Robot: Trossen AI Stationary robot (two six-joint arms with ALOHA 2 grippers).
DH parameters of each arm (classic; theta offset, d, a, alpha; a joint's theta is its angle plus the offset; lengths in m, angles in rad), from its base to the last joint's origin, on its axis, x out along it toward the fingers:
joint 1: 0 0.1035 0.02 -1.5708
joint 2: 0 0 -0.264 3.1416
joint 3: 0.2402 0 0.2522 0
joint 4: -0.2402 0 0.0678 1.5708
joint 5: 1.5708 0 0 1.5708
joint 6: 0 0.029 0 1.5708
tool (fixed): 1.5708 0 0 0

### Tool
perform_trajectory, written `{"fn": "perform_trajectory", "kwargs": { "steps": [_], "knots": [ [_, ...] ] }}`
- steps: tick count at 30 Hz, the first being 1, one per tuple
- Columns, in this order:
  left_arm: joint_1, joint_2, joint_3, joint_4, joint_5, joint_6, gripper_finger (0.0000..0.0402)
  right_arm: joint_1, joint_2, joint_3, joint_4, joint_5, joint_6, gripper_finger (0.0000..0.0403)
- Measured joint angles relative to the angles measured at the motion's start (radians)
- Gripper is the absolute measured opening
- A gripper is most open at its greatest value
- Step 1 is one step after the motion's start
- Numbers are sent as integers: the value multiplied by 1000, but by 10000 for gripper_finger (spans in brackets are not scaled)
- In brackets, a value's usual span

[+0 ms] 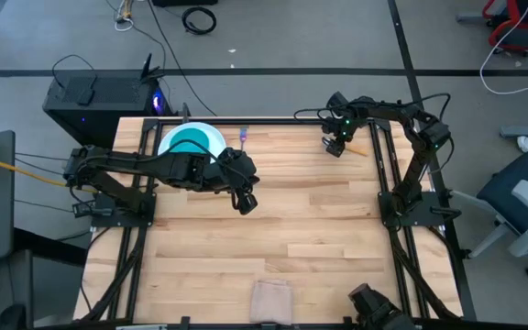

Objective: Set table place
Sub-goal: Put the yellow spoon on the blue bowl

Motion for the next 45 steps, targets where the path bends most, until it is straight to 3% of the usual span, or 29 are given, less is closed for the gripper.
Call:
{"fn": "perform_trajectory", "kwargs": {
  "steps": [8,24,40,45],
  "knots": [
    [0,0,0,-16,0,0,20,24,0,0,7,115,82,201],
    [0,1,0,-22,0,0,16,24,-6,-35,44,117,59,189],
    [-1,1,0,-22,0,-2,13,23,-5,-36,44,114,55,21],
    [-1,1,0,-22,0,-9,16,24,-5,-37,45,116,55,13]
  ]
}}
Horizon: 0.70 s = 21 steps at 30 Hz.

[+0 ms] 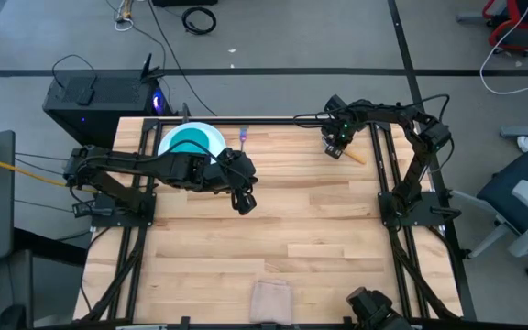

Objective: Set table place
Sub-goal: Put the yellow spoon on the blue bowl

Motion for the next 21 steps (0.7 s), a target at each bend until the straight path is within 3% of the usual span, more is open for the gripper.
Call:
{"fn": "perform_trajectory", "kwargs": {
  "steps": [21],
  "knots": [
    [1,0,0,0,0,-23,18,11,8,42,-19,5,-26,7]
  ]
}}
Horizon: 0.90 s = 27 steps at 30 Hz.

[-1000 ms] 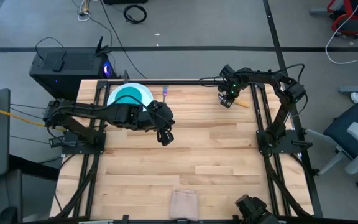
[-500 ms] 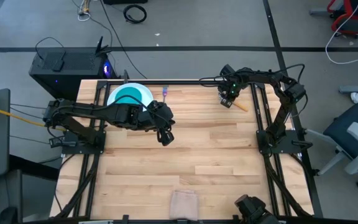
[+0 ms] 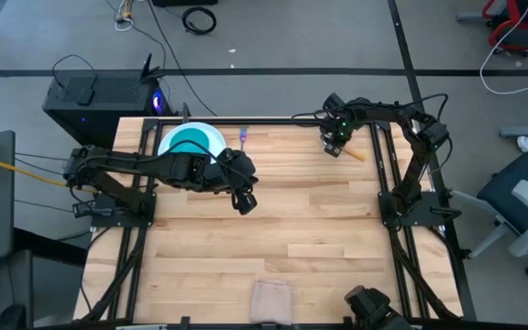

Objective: Set table place
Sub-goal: Put the yellow spoon on the blue bowl

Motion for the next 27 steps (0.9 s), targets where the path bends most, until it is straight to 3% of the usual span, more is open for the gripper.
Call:
{"fn": "perform_trajectory", "kwargs": {
  "steps": [9,16,27],
  "knots": [
    [0,0,0,0,0,2,20,0,-24,1,-28,-3,-1,7],
    [0,0,0,0,0,2,13,29,-170,2,-38,-7,28,7],
    [47,50,-1,30,-1,24,29,238,-430,3,-65,-11,170,7]
  ]
}}
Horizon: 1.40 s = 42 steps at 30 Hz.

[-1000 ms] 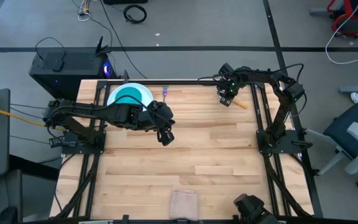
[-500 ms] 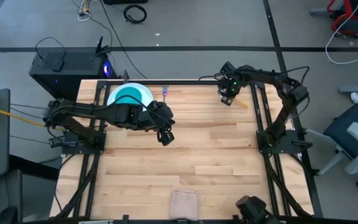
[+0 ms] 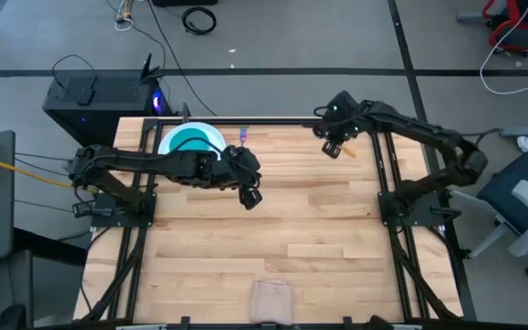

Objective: Set table place
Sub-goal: Put the yellow spoon on the blue bowl

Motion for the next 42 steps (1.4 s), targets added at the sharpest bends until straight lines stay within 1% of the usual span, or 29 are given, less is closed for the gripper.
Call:
{"fn": "perform_trajectory", "kwargs": {
  "steps": [3,7,11,13,18,22,26,32,34,37,40,42],
  "knots": [
    [15,33,0,26,-15,58,26,85,-50,0,-6,-5,46,7],
    [28,78,0,134,-45,144,16,204,-99,0,2,-4,82,7],
    [33,119,0,226,-45,259,11,308,-128,0,18,36,83,7],
    [33,132,1,271,-44,285,12,346,-134,0,20,63,86,7],
    [33,145,1,302,-44,303,28,417,-139,0,20,114,116,7],
    [34,145,1,329,-44,284,44,460,-139,0,31,159,118,6],
    [37,145,1,348,-44,273,70,488,-138,0,41,187,118,7],
    [60,167,1,430,-42,174,124,504,-138,0,45,191,112,1],
    [71,192,1,457,-44,165,136,503,-138,0,49,193,111,0],
    [89,216,0,457,-40,140,148,502,-138,0,49,192,109,0],
    [106,233,0,455,-37,161,152,503,-139,0,46,192,109,0],
    [113,233,0,454,-32,237,153,503,-138,0,45,191,110,0]
  ]
}}
